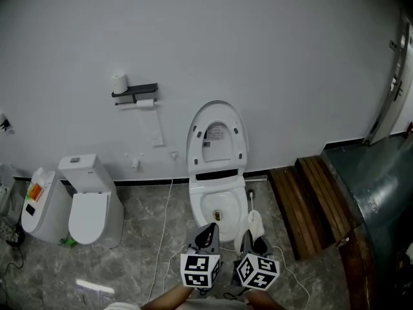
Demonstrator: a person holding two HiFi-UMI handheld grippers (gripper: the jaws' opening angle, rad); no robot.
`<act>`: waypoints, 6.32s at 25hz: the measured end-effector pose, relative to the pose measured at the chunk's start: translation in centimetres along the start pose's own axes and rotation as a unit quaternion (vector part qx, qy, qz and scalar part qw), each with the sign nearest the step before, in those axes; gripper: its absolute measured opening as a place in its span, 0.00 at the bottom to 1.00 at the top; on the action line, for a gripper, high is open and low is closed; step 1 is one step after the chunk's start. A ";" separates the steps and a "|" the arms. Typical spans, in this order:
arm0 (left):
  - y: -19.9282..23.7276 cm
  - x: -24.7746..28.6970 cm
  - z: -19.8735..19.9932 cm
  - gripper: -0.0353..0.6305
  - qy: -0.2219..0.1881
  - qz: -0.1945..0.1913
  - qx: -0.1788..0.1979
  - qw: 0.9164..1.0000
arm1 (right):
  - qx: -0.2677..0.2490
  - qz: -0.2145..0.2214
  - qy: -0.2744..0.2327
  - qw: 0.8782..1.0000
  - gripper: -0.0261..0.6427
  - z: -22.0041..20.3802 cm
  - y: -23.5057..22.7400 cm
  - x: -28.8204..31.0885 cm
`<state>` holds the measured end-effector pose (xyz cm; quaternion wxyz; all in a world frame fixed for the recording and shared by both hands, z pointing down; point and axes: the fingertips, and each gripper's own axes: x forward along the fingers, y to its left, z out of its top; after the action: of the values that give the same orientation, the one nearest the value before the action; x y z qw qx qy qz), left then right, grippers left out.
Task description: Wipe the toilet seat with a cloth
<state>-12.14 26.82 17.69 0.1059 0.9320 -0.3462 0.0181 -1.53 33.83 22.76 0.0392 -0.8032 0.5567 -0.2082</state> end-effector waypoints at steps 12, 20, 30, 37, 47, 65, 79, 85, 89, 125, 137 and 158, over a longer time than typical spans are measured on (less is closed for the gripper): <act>-1.7 2.3 -1.0 0.04 0.014 -0.001 0.003 1.000 | 0.044 -0.014 0.009 0.999 0.18 0.3 -3.8 1.1; -2.0 3.9 -0.1 0.04 0.003 -0.002 0.010 1.000 | 0.051 -0.021 0.012 0.998 0.18 0.6 -5.0 1.9; 0.2 6.7 0.1 0.04 -0.004 0.010 0.002 1.000 | 0.044 -0.012 0.023 0.999 0.18 1.3 -4.7 5.7; 2.7 10.1 1.2 0.04 -0.011 0.026 -0.005 1.000 | 0.039 0.000 0.025 0.999 0.18 2.8 -3.8 9.6; 5.0 15.2 1.9 0.04 -0.003 0.034 -0.017 0.999 | 0.040 -0.003 0.038 0.998 0.18 4.3 -4.2 15.0; 10.7 24.2 3.0 0.04 0.012 0.052 -0.016 0.998 | 0.029 0.018 0.058 0.998 0.18 7.2 -2.8 25.7; 13.9 29.4 3.5 0.04 0.018 0.067 -0.025 0.997 | 0.020 0.026 0.075 0.997 0.18 8.5 -2.1 31.5; 14.2 31.4 3.6 0.04 0.016 0.074 -0.025 0.997 | 0.021 0.030 0.086 0.996 0.18 8.6 -2.5 32.9; 14.1 32.9 3.1 0.04 0.019 0.084 -0.025 0.996 | 0.006 0.051 0.101 0.994 0.18 8.3 -2.8 34.8; 19.1 38.8 3.0 0.04 0.021 0.171 -0.020 0.985 | -0.391 0.160 -0.001 0.906 0.18 20.9 3.0 56.0; 19.6 41.1 -0.8 0.04 0.043 0.185 -0.042 0.981 | -0.610 0.134 -0.052 0.779 0.18 18.6 2.2 60.8; 19.5 41.9 -5.2 0.04 0.067 0.200 -0.067 0.975 | -0.557 0.115 0.003 0.823 0.17 14.9 -2.4 62.4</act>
<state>7.22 -13.34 30.82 0.1849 0.8313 -0.5184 0.0782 24.50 -24.60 28.03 -0.3928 -0.6177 0.6667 0.1404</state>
